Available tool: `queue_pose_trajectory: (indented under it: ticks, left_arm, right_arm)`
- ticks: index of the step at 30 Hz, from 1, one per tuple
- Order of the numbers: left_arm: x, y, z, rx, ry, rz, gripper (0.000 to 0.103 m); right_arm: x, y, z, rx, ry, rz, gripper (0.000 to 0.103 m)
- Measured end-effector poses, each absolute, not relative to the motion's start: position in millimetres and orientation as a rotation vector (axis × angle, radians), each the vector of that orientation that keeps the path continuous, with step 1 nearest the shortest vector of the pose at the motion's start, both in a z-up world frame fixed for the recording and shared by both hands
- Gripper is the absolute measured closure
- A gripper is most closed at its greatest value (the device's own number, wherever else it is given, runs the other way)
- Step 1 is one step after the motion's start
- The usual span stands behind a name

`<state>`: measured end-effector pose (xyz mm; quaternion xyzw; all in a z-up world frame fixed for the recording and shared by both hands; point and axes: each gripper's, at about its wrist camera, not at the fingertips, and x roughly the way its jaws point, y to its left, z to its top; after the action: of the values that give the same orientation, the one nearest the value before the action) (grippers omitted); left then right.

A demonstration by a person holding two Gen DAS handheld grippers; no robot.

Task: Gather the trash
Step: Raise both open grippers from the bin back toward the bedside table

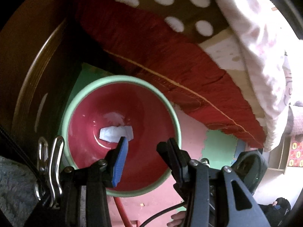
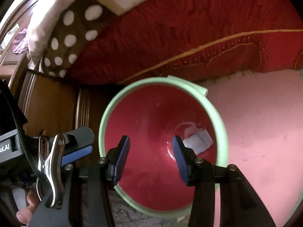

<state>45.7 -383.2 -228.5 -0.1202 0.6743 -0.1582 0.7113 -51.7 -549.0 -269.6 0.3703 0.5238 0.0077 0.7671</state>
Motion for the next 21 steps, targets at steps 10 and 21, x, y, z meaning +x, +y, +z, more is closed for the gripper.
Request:
queue_pose_trajectory:
  ticks: [10, 21]
  left_arm:
    - [37.4, -377.9, -148.6, -0.238, 1.308, -0.421, 0.057]
    - [12.9, -336.5, -41.6, -0.241, 1.065, -0.447, 0.049]
  right_arm:
    - [-51.3, -555.3, -210.2, 0.764, 1.036, 0.054, 0.055]
    - [-52.2, -531.4, -108.9, 0.702, 0.813, 0.183, 0.055]
